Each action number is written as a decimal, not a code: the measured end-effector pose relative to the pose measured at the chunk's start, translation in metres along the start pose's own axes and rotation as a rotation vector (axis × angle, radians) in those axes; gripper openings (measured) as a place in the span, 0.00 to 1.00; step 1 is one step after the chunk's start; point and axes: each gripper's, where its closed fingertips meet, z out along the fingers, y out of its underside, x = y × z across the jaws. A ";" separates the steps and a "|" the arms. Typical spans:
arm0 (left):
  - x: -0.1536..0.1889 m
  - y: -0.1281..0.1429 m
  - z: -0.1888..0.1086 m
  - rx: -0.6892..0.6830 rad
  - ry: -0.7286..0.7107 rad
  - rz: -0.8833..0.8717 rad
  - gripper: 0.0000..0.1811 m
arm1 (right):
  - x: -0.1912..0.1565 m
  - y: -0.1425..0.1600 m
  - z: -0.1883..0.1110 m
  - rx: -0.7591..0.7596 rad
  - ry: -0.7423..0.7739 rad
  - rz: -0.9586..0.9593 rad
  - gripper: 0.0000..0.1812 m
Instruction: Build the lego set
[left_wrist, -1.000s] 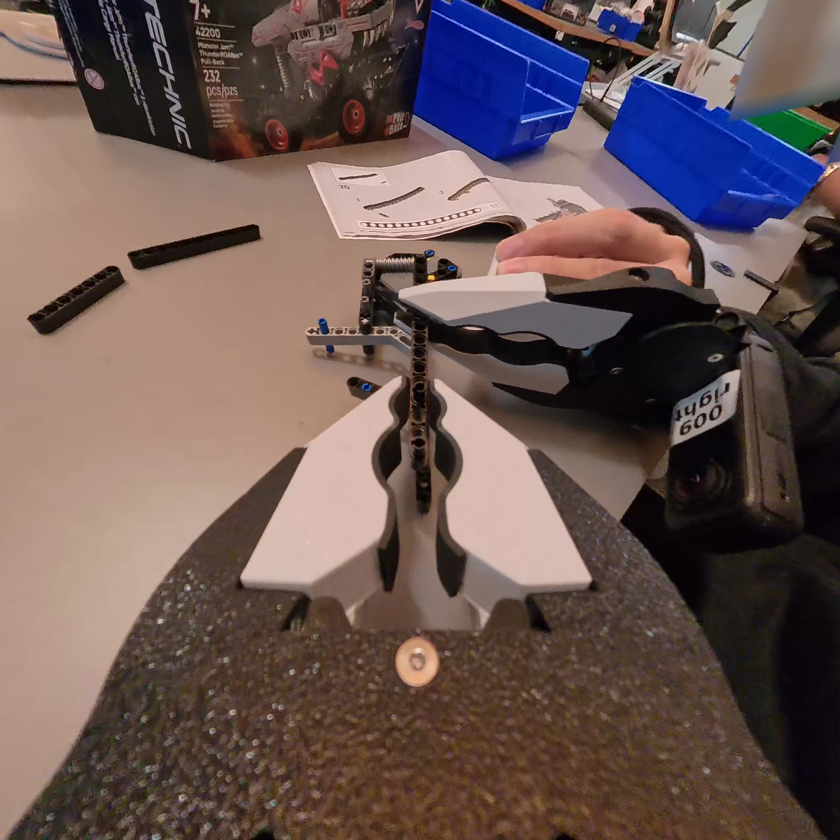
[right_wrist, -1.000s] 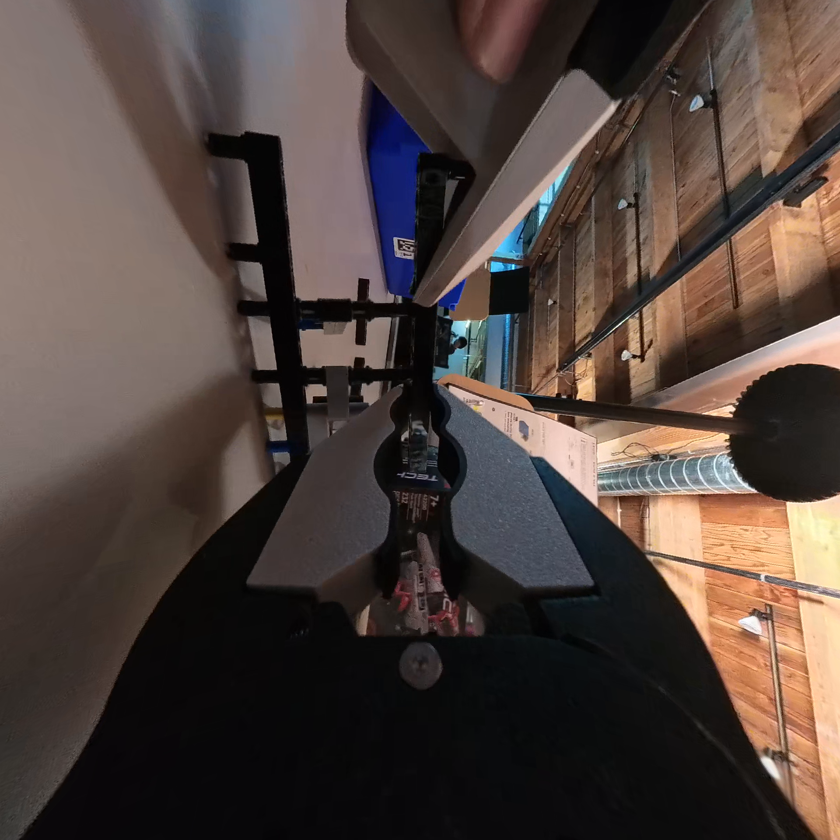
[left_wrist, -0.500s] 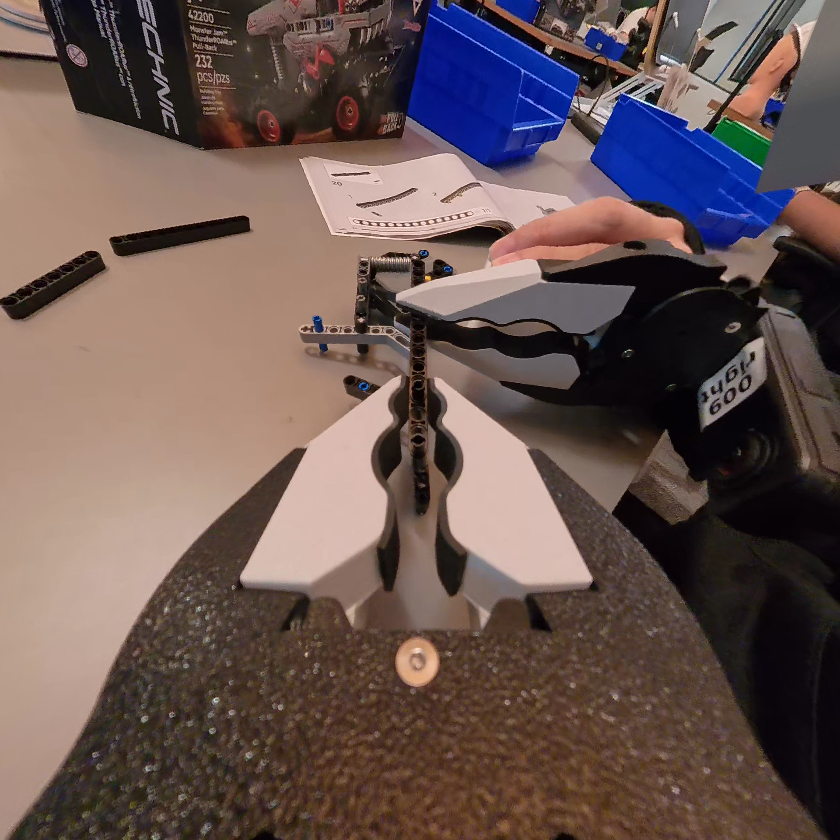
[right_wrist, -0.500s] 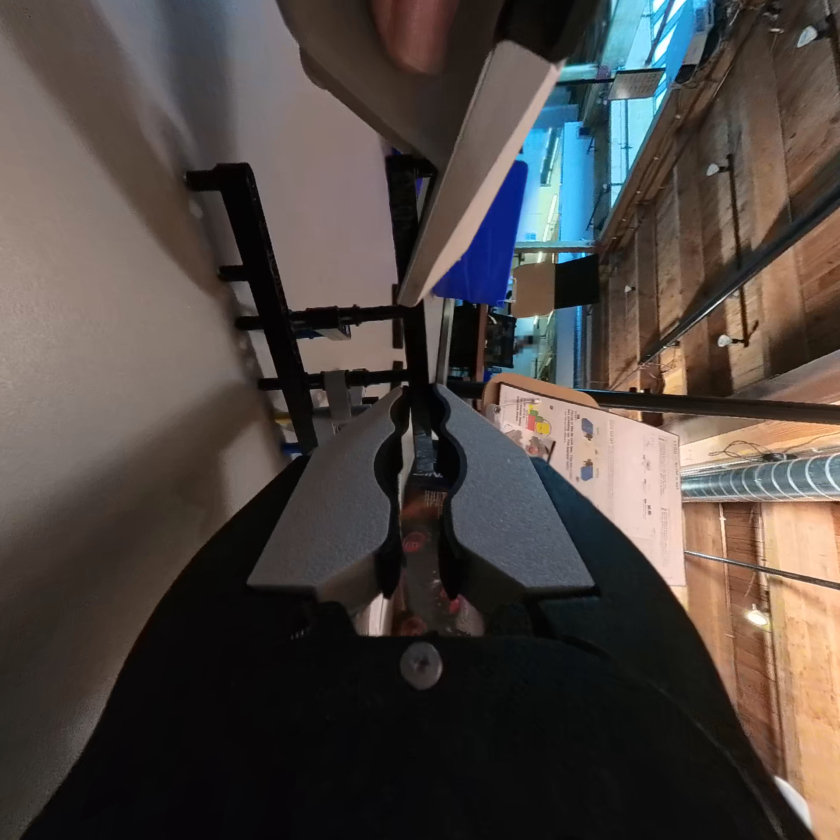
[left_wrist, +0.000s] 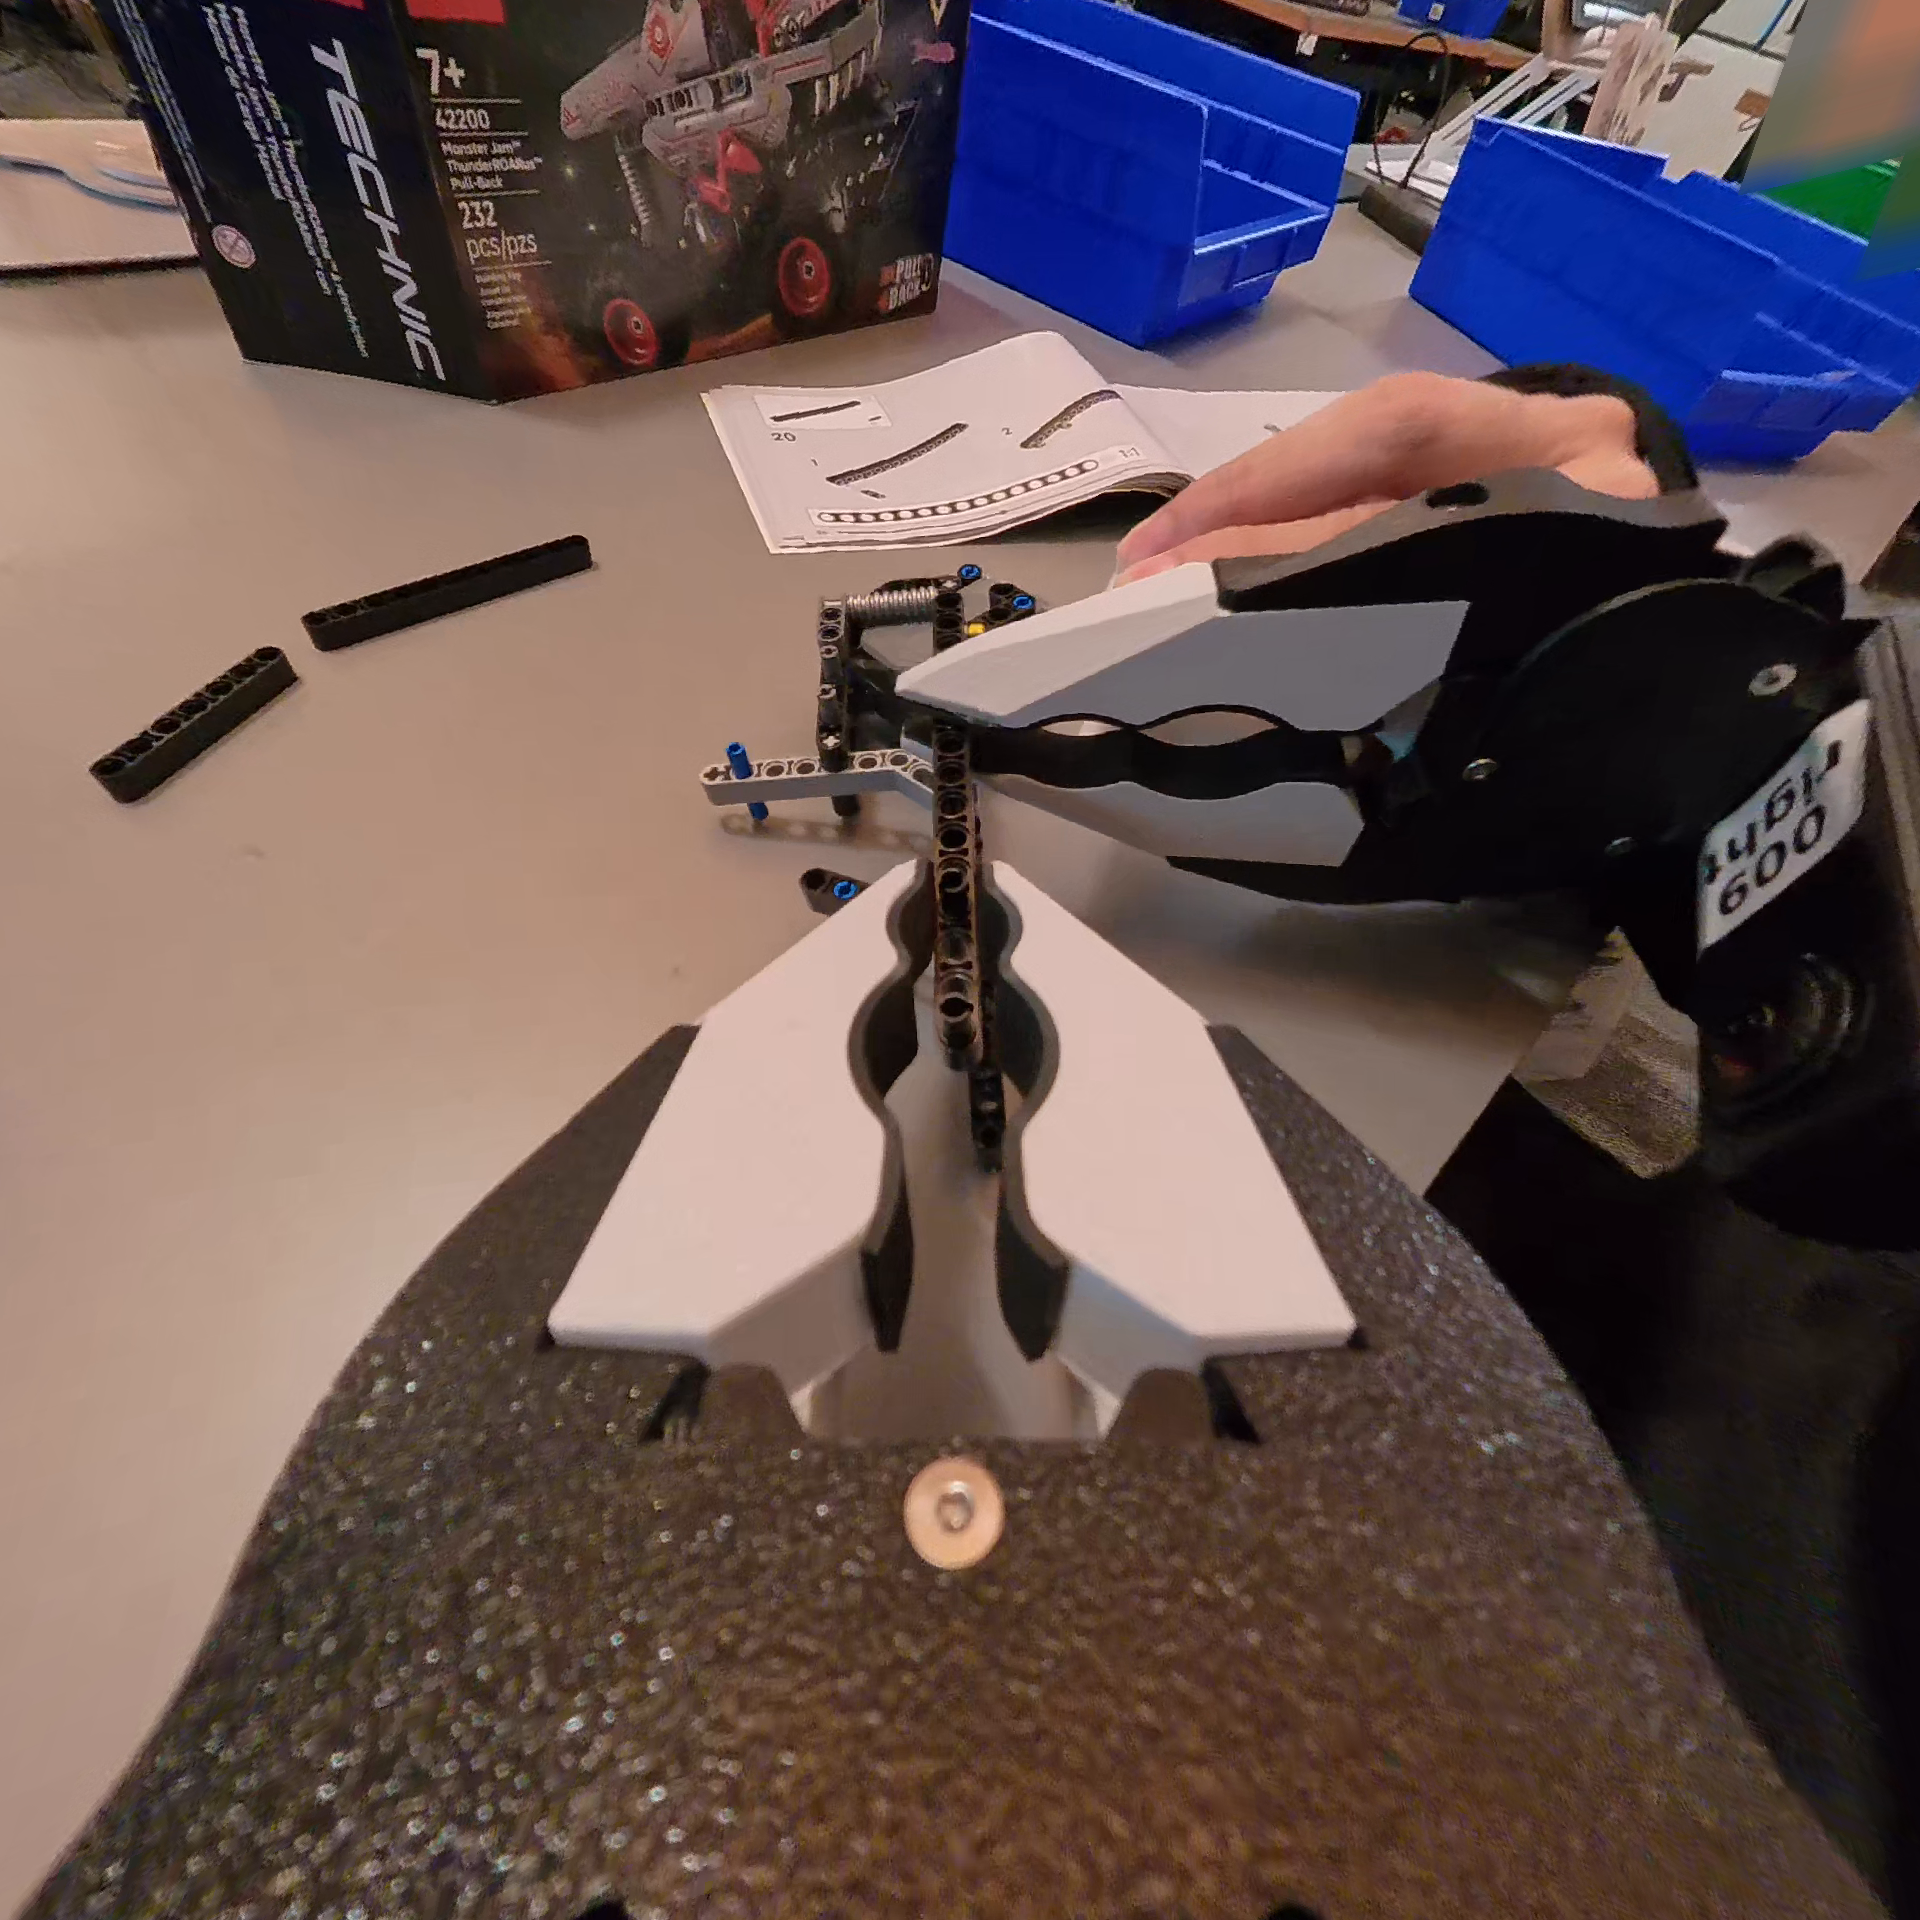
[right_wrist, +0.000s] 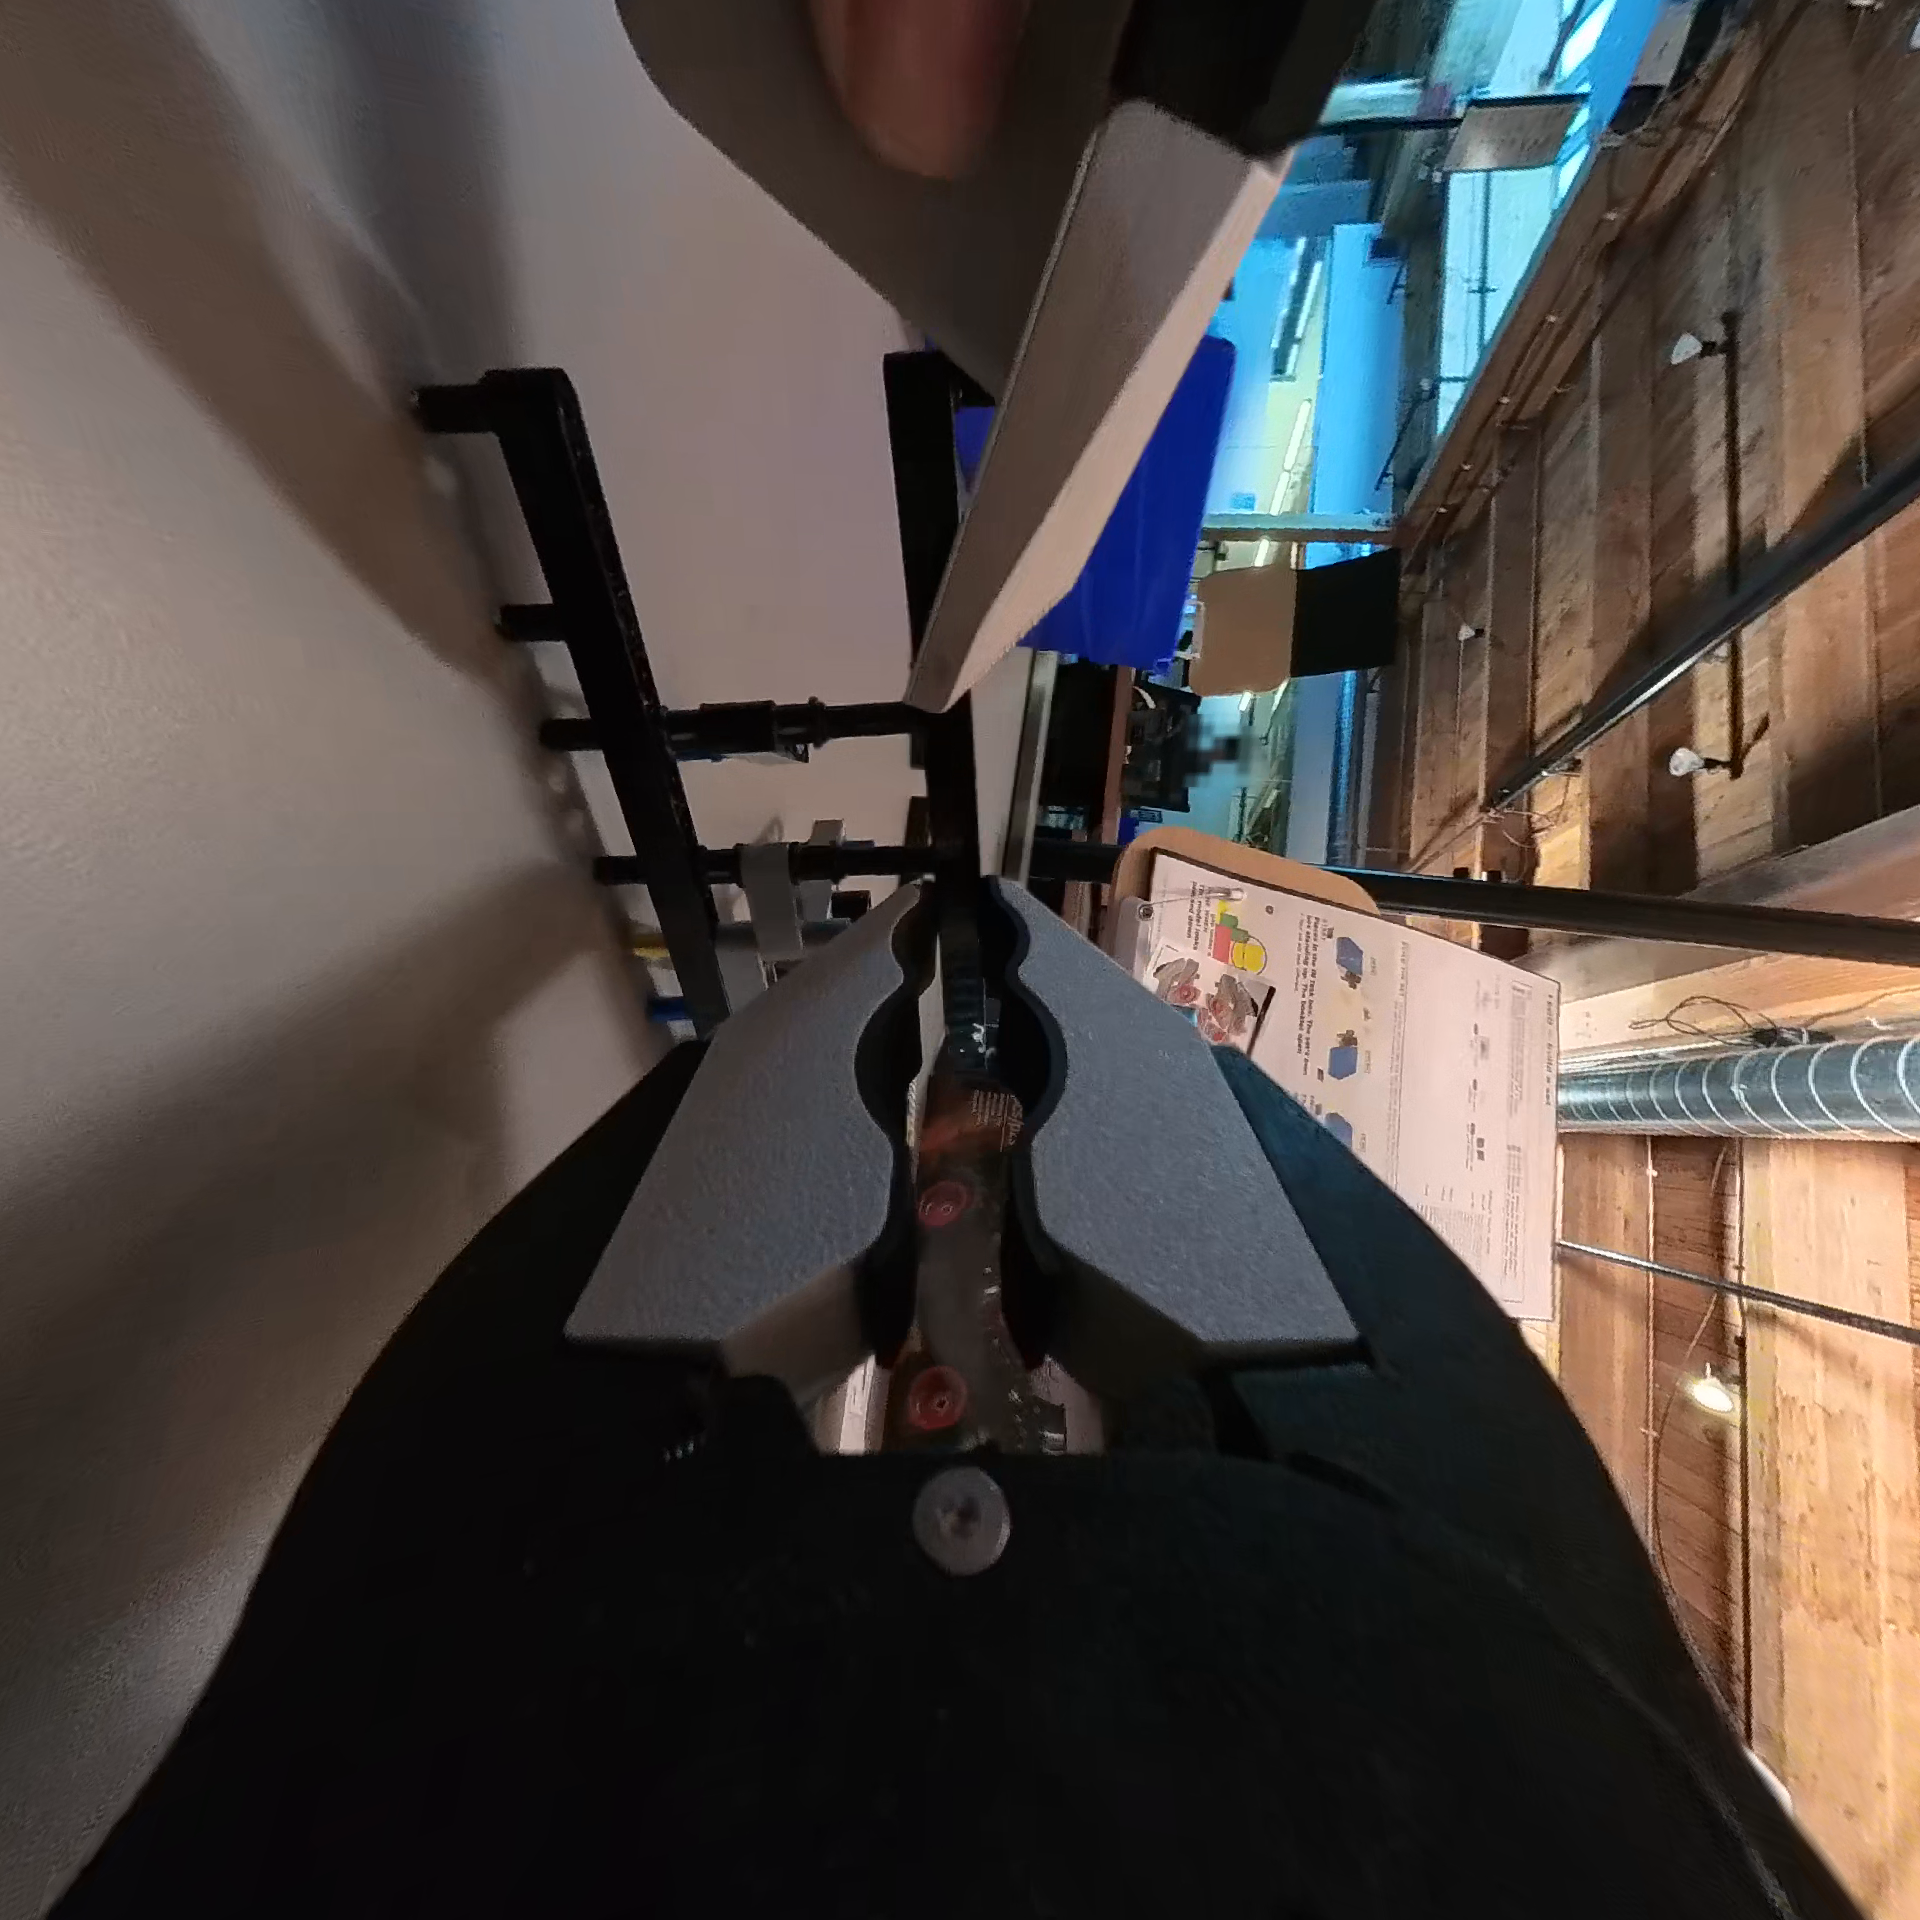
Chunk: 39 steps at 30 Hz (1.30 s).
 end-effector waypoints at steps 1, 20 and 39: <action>0.001 0.000 0.000 0.000 0.001 0.003 0.03 | 0.000 0.000 -0.001 -0.004 -0.016 -0.009 0.02; 0.012 0.000 0.002 0.031 -0.092 0.110 0.04 | -0.003 0.002 -0.010 -0.009 -0.085 -0.004 0.02; 0.011 -0.001 0.001 0.030 -0.093 0.132 0.03 | -0.008 -0.002 -0.016 0.178 -0.313 0.129 0.08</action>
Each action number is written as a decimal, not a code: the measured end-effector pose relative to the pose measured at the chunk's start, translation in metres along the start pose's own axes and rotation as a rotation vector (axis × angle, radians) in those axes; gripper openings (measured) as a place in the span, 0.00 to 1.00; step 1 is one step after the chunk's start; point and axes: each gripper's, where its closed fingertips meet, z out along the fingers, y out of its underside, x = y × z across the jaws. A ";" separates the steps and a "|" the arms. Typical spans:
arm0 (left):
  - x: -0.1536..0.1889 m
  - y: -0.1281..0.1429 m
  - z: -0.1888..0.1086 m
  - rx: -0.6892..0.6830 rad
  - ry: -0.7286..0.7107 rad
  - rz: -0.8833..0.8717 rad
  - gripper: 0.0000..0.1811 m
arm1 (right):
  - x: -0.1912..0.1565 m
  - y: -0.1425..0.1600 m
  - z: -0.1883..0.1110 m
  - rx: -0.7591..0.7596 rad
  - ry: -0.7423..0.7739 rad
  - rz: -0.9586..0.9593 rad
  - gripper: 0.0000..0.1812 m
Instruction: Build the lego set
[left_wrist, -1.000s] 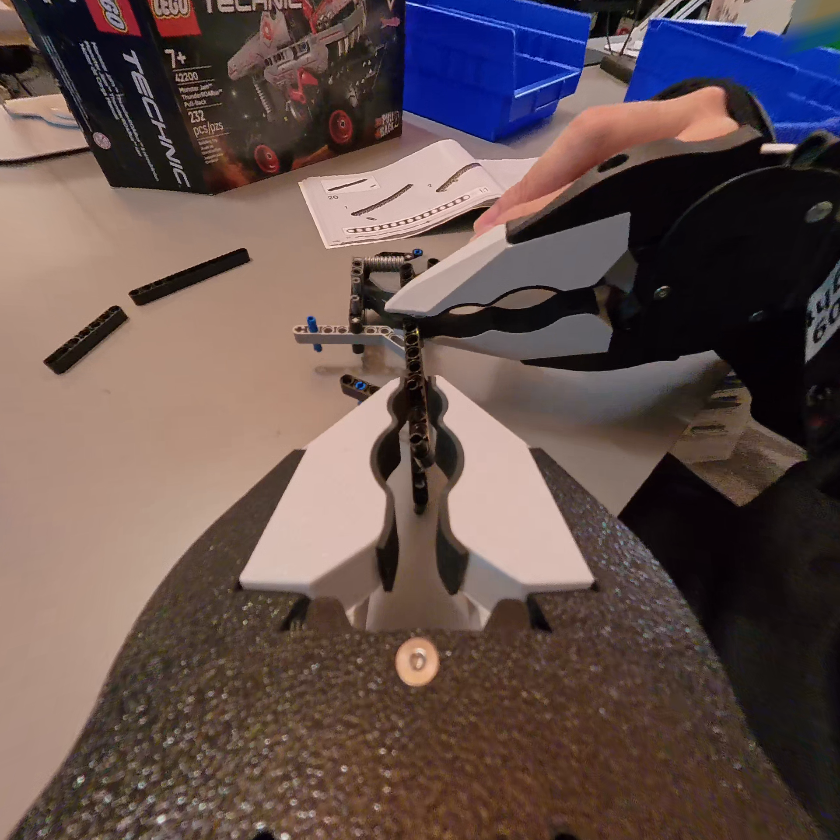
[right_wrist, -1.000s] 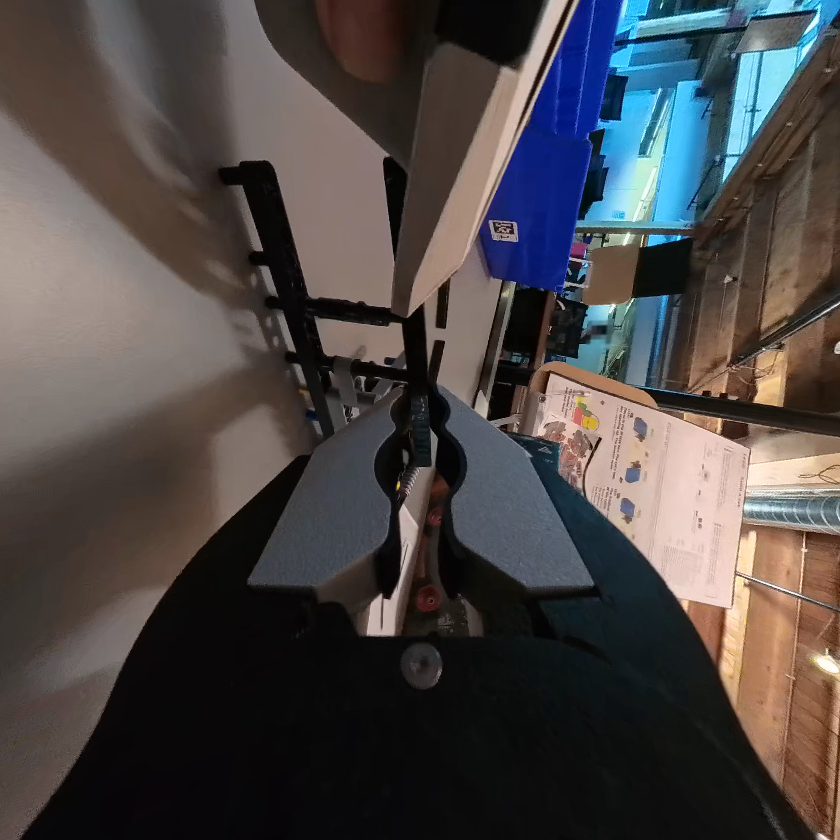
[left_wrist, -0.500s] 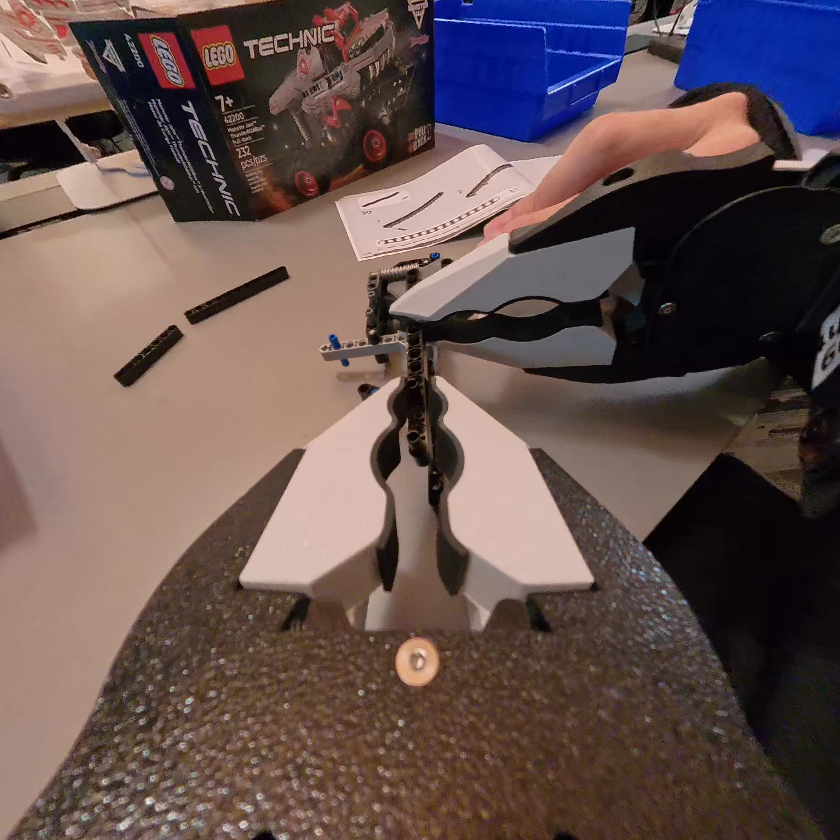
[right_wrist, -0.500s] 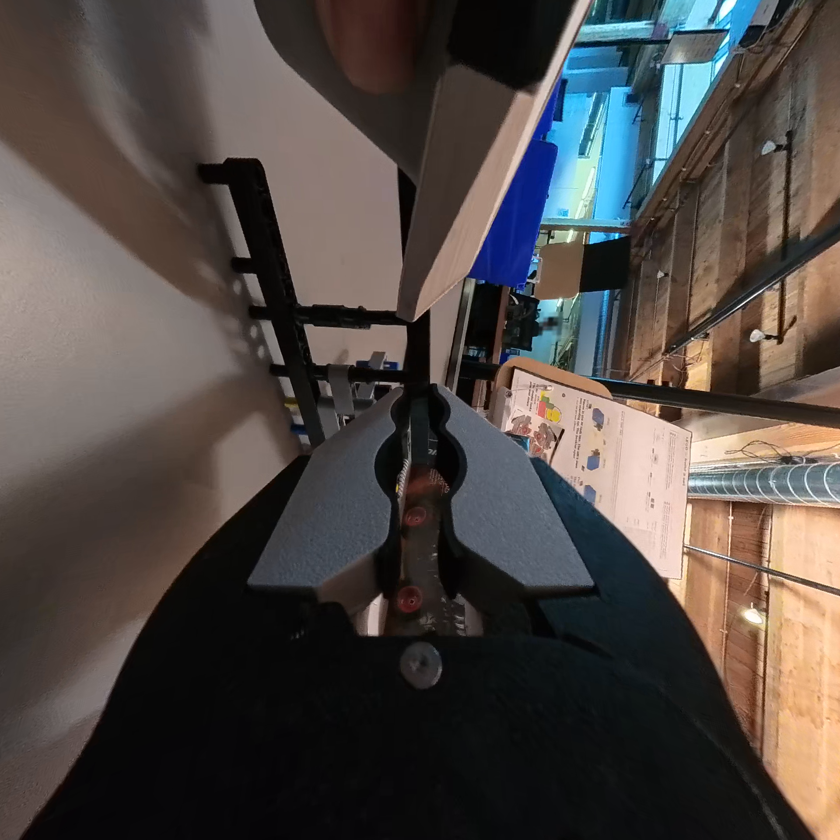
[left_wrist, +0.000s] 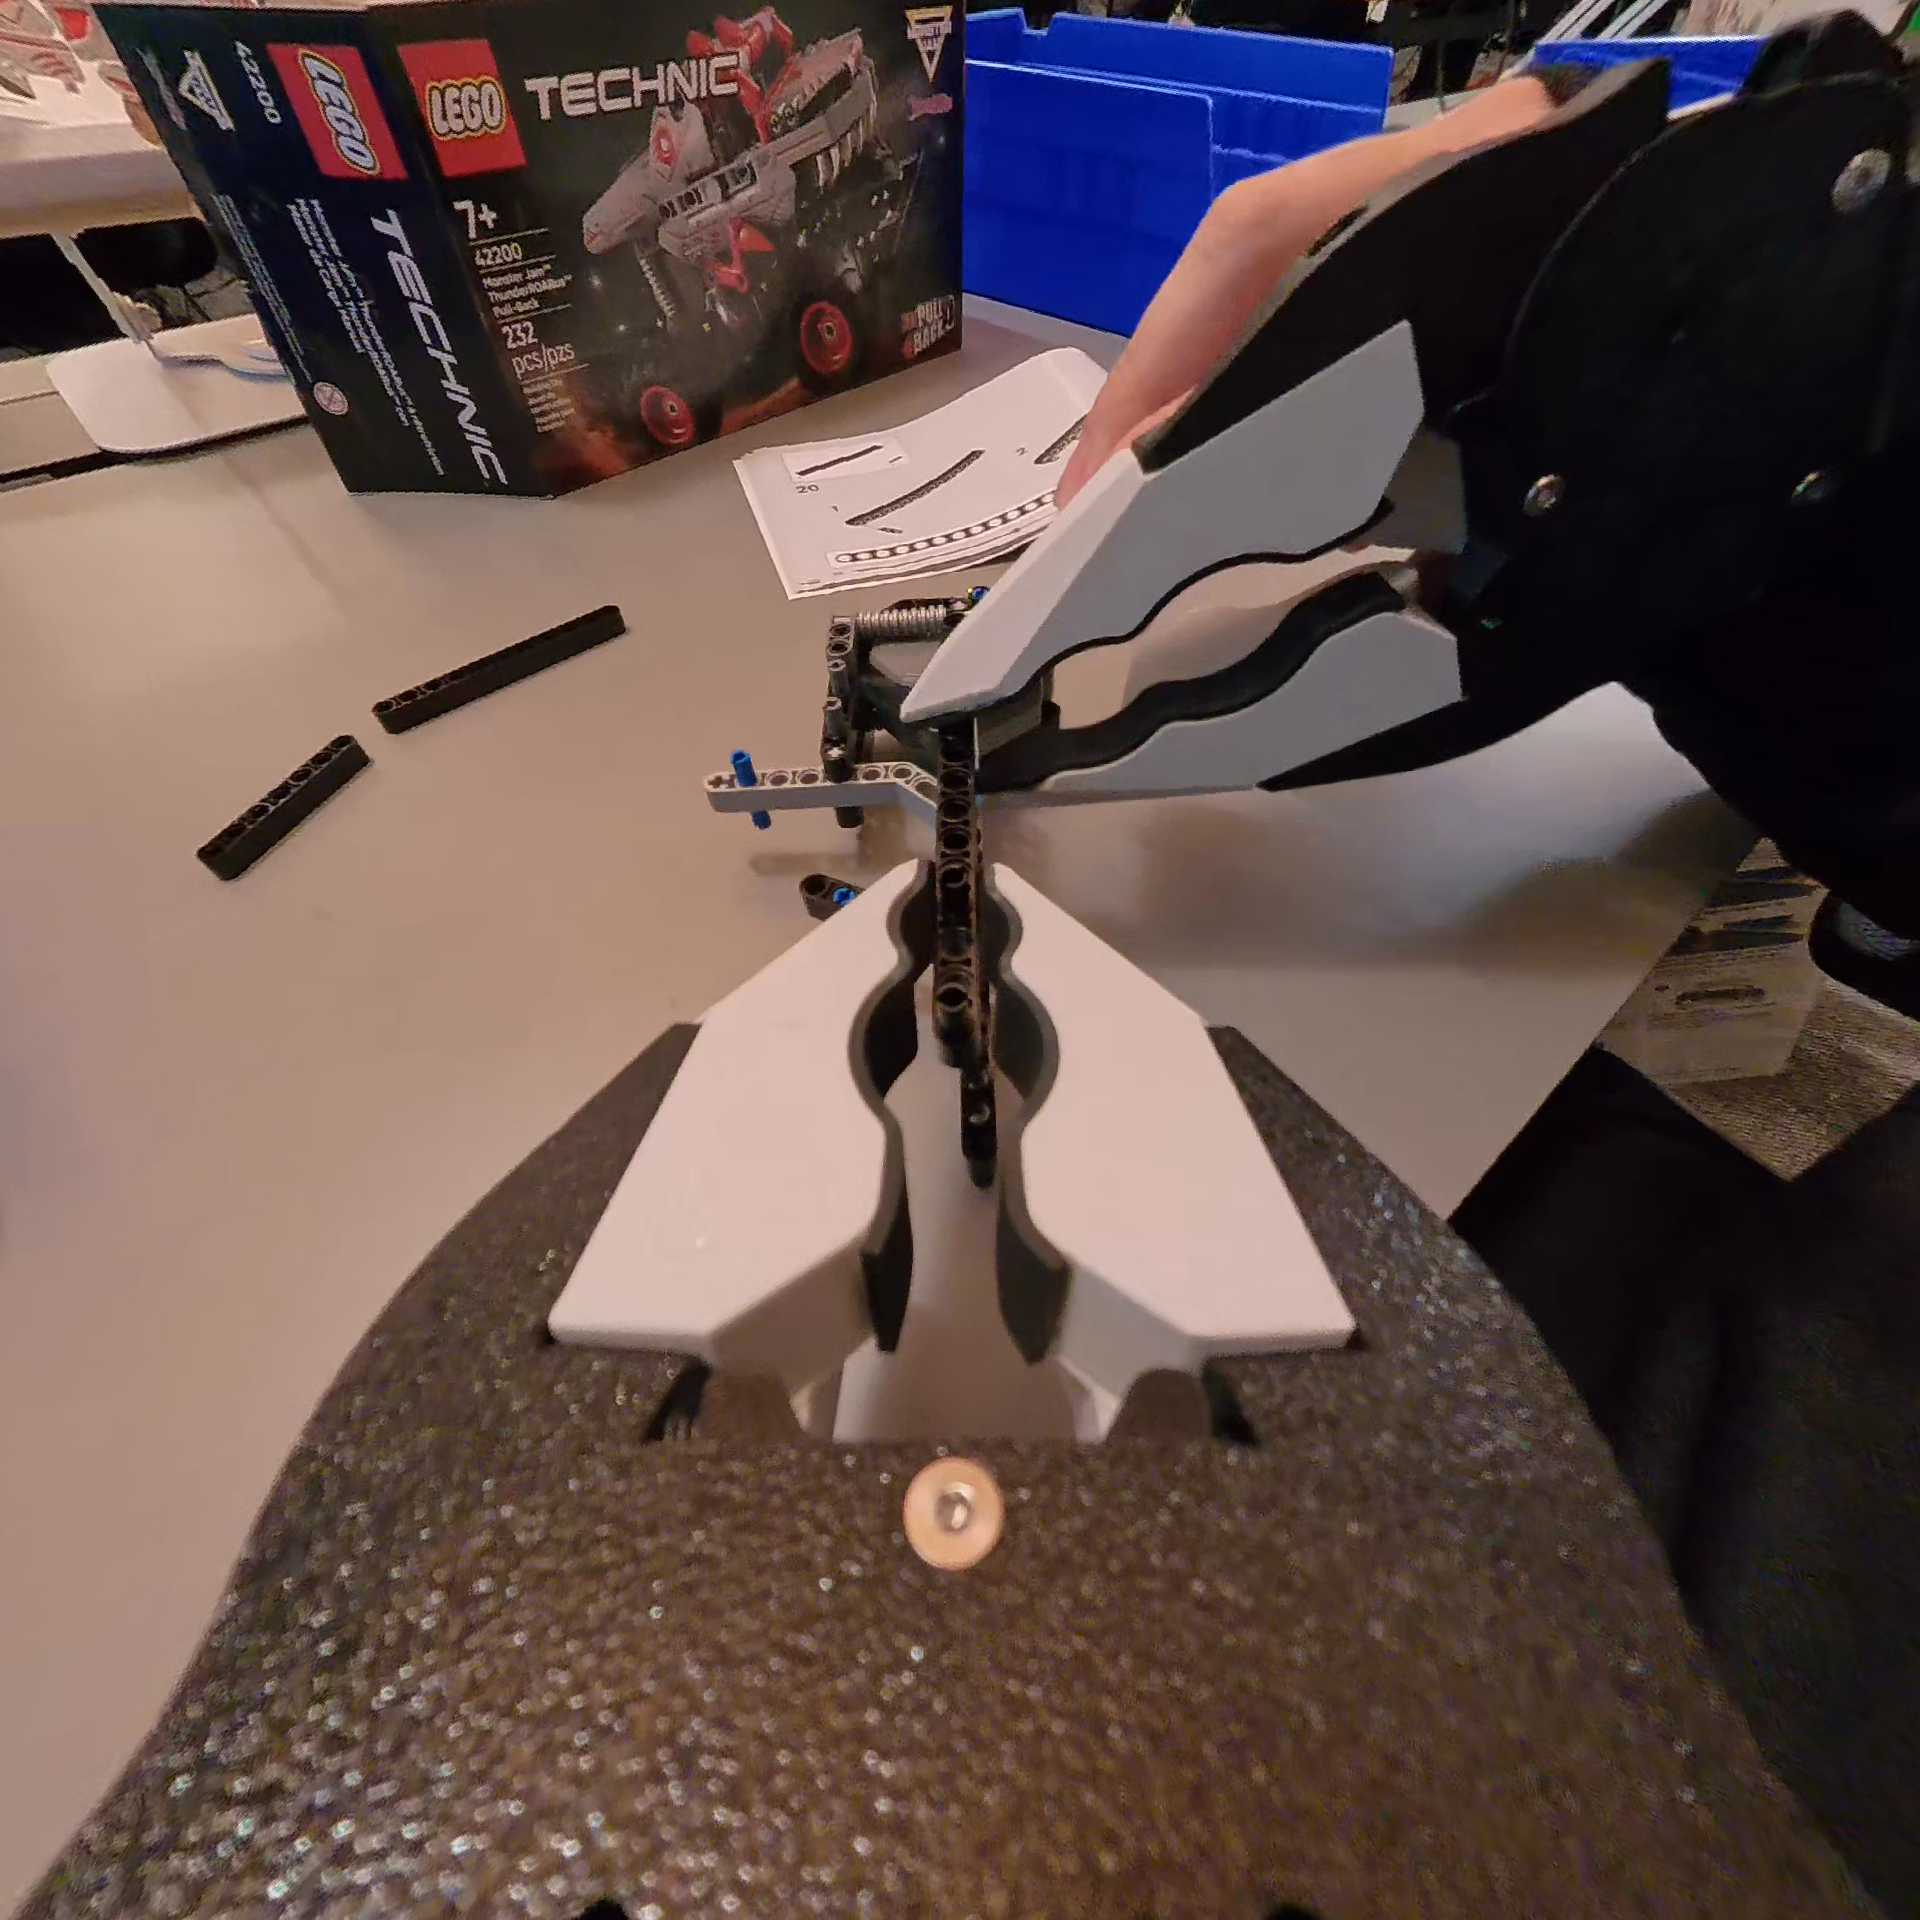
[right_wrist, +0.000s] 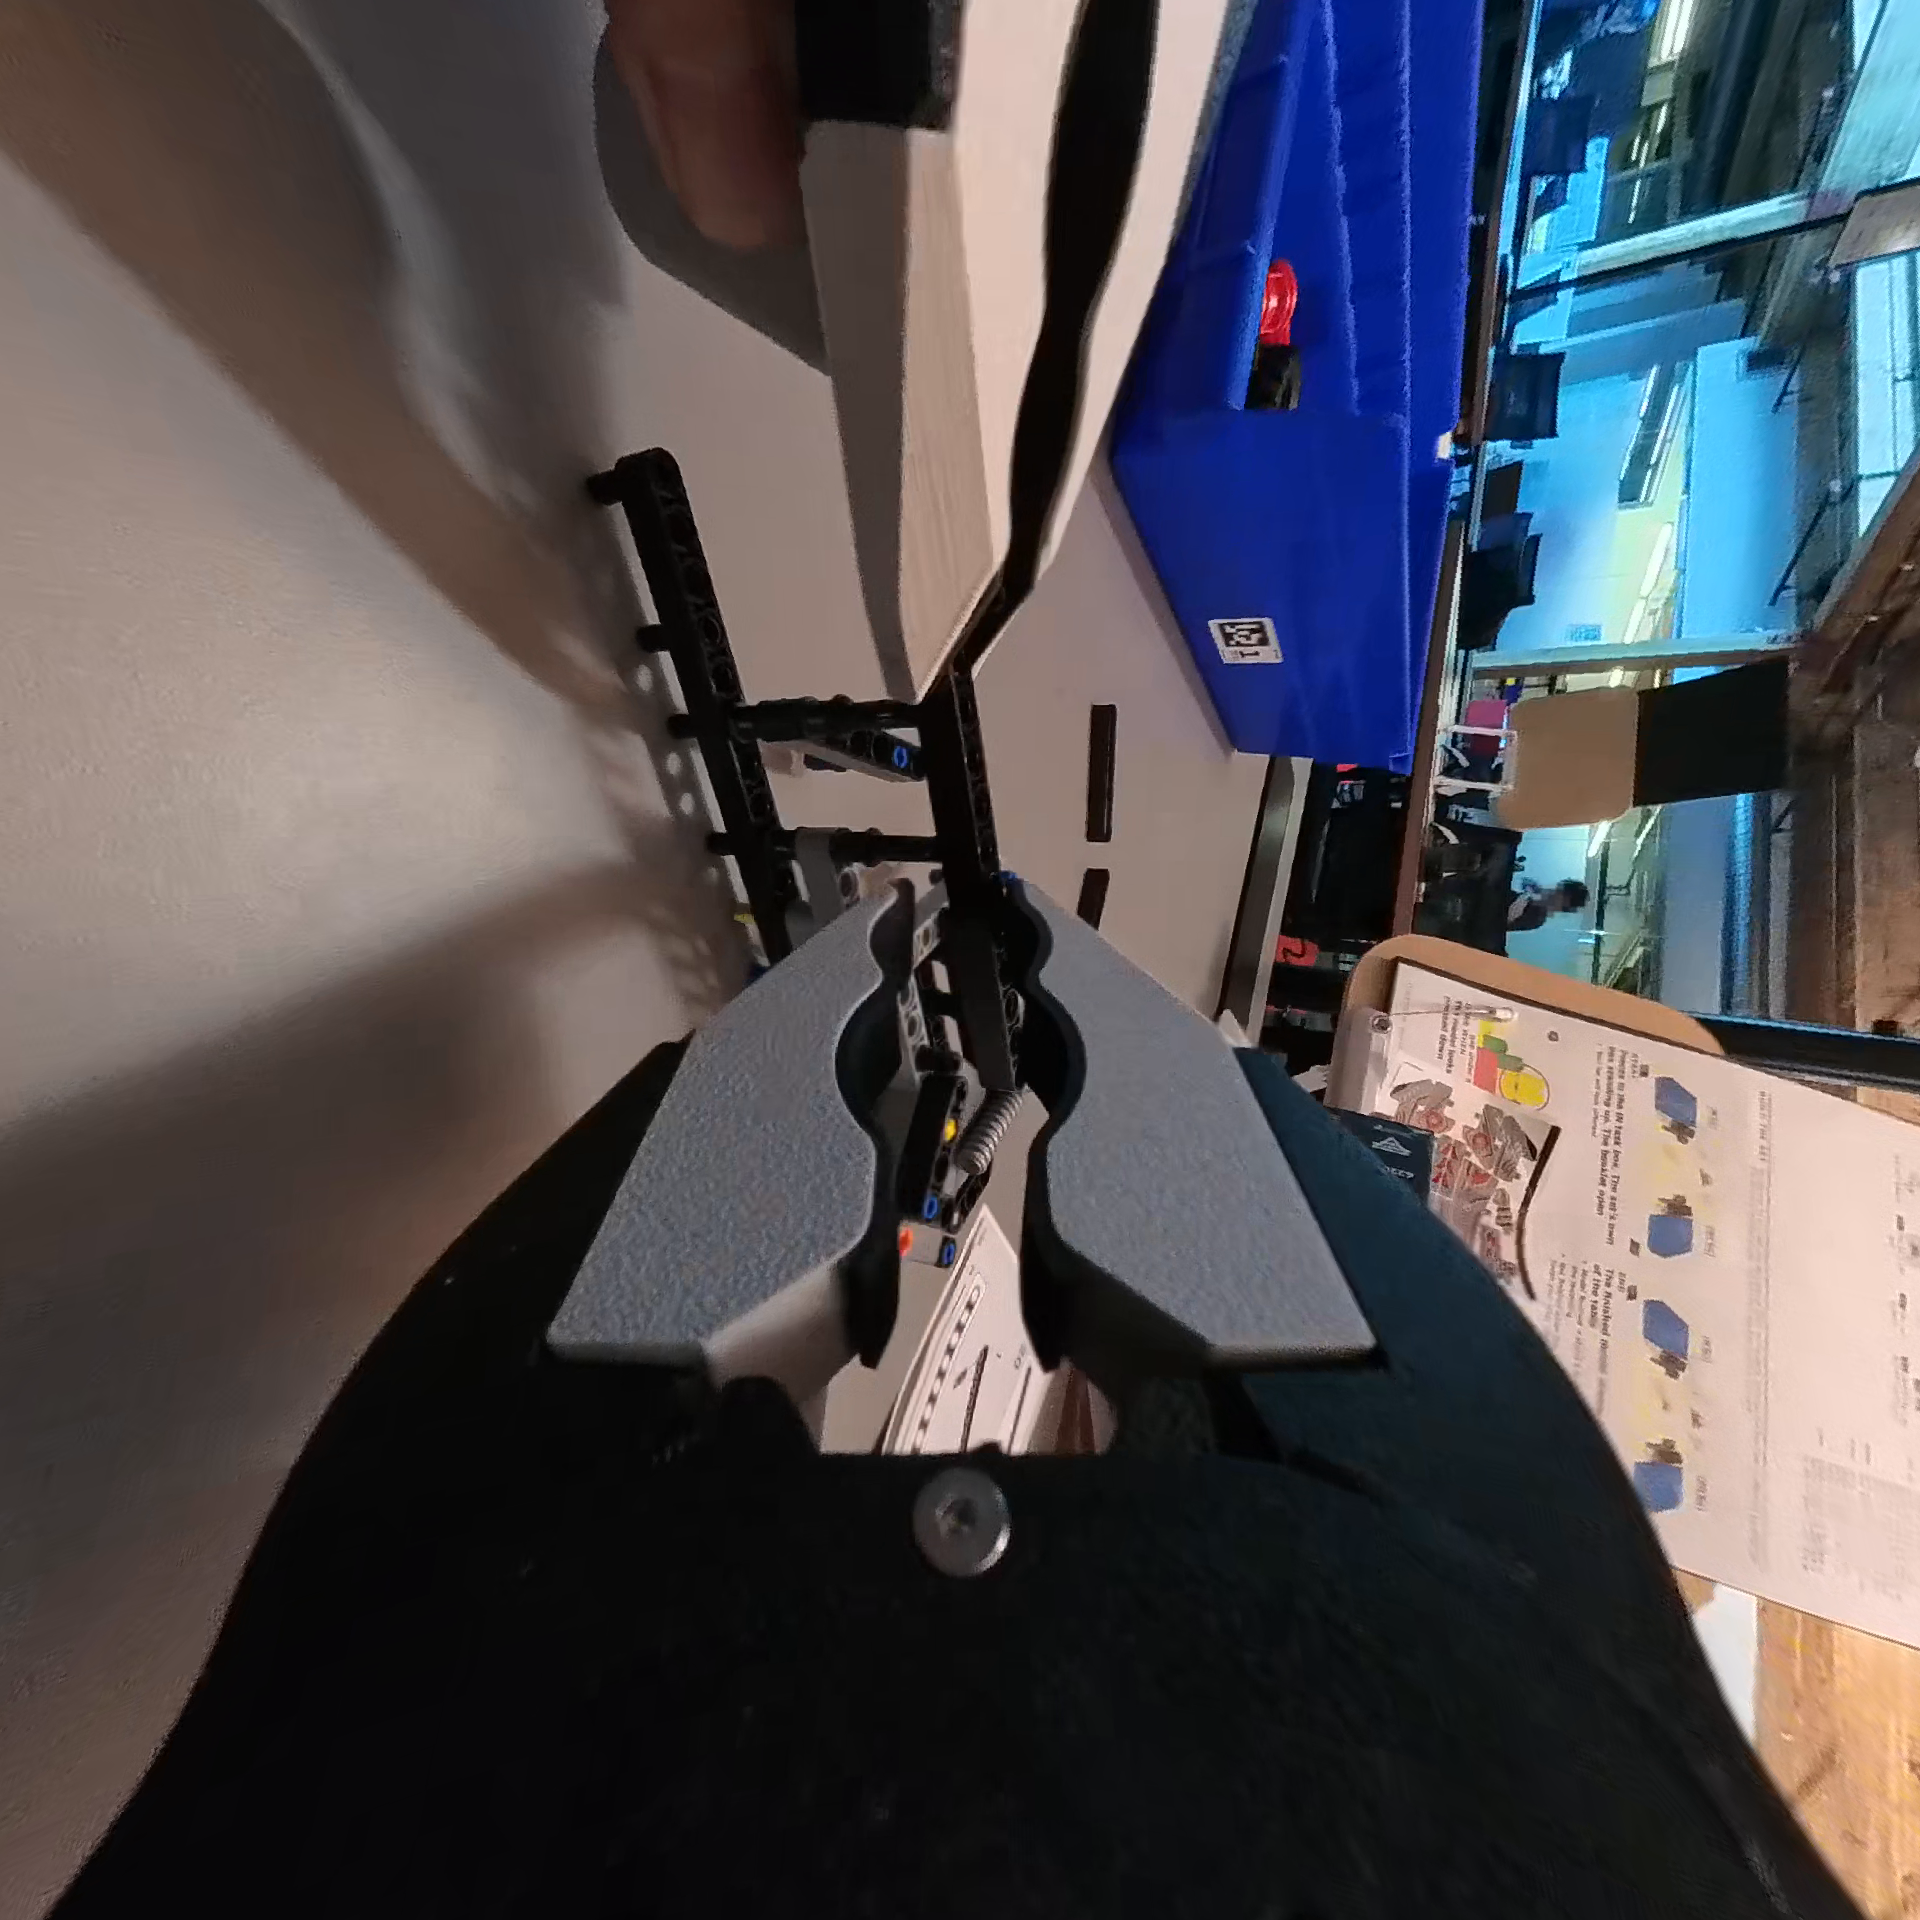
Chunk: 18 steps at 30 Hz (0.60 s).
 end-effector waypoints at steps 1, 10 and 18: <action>0.000 0.000 0.000 0.000 0.006 -0.004 0.03 | -0.001 0.000 -0.001 0.002 0.004 -0.017 0.09; -0.002 0.001 0.001 -0.015 0.015 -0.027 0.03 | -0.002 -0.002 -0.001 -0.012 -0.006 -0.045 0.13; -0.002 0.002 0.003 -0.026 0.065 -0.088 0.03 | 0.003 -0.001 0.005 -0.046 0.007 -0.042 0.04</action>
